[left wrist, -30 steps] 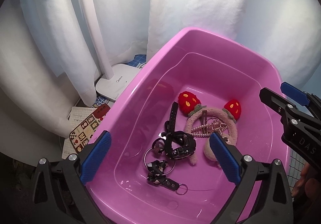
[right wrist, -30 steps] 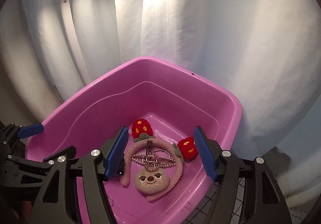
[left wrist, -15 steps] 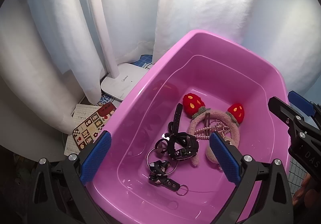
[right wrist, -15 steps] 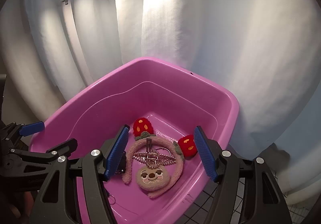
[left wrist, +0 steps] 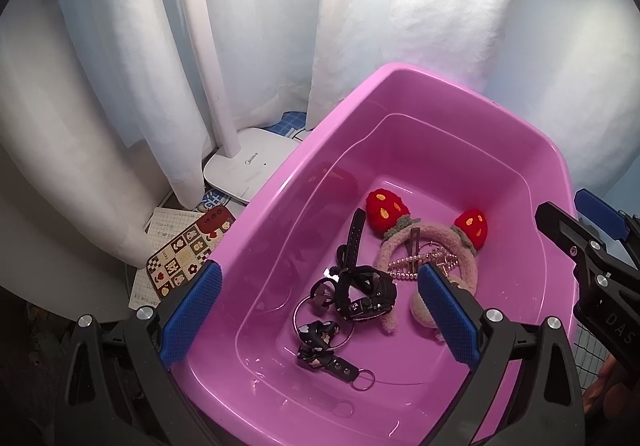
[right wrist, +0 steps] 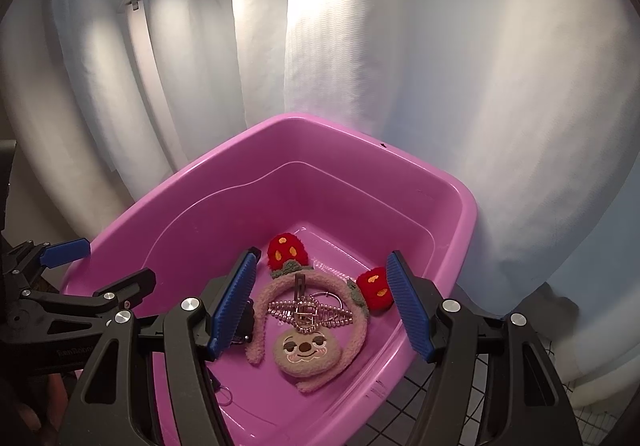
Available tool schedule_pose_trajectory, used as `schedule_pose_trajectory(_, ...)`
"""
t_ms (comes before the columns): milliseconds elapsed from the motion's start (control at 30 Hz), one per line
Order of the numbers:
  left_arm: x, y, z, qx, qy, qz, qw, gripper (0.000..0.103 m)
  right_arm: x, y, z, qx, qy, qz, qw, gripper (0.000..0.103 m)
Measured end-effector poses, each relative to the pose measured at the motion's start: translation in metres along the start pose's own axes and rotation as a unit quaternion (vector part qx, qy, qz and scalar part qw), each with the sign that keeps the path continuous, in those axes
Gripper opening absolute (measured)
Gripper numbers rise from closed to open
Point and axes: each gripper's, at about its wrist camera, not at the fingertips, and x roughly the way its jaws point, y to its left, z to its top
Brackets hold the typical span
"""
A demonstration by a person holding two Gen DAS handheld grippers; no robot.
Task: Organize jewelry
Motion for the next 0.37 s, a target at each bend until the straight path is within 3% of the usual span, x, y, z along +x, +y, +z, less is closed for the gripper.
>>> schedule_pose_trajectory(367, -0.0008, 0.0035, -0.001, -0.01, 0.007, 0.005, 0.9999, 0.097, -0.0029, 0.0003, -0.0029, 0.004, 0.003, 0.003, 1.0, 0.066)
